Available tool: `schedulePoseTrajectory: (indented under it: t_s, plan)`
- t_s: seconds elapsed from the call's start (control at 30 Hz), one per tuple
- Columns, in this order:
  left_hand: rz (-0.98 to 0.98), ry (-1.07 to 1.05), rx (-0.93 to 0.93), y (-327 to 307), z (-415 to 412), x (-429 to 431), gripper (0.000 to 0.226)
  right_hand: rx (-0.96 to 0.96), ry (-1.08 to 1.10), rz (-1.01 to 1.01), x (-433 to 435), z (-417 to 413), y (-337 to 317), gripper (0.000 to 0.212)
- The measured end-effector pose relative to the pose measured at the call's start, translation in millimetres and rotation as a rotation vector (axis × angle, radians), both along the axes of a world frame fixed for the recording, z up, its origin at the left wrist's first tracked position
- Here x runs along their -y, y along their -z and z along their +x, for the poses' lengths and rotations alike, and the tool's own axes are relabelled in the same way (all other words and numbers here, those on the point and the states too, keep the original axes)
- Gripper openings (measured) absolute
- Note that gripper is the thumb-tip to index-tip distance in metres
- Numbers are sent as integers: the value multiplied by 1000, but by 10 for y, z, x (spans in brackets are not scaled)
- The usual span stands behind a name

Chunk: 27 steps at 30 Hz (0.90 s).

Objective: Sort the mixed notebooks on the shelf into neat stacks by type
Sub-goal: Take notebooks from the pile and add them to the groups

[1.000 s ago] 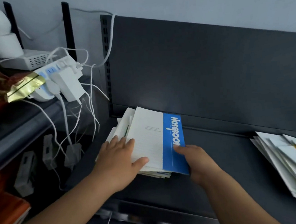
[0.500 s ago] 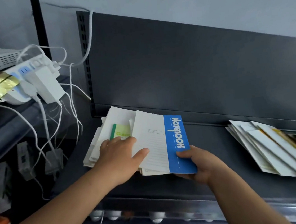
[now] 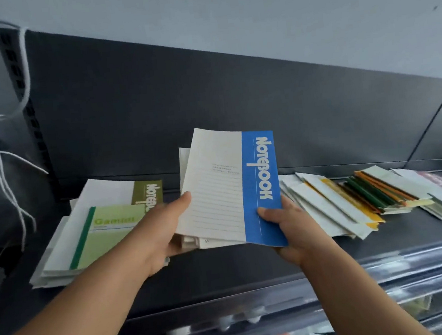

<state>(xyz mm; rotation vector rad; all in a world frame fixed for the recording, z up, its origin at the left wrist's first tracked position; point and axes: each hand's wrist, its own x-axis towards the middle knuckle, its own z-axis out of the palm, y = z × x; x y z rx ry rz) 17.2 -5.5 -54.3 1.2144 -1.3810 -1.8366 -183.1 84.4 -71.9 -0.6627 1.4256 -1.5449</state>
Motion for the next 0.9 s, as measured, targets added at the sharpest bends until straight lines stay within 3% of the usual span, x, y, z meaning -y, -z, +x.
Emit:
schedulePoseTrajectory:
  t_s: [0.17, 0.6, 0.73, 0.9]
  plan:
    - [155, 73, -141, -23, -569, -252, 27, -54, 60, -33, -470, -474, -57, 30]
    - [133, 320, -214, -68, -2732, -1721, 24, -293, 312, 4, -2136, -2312, -64, 26]
    - [175, 447, -234, -79, -3337, -2107, 26, -289, 418, -5, -2596, -2844, -27, 30]
    - [190, 624, -297, -100, -3919, -2351, 52, -234, 540, -33, -2952, -3377, 0, 29]
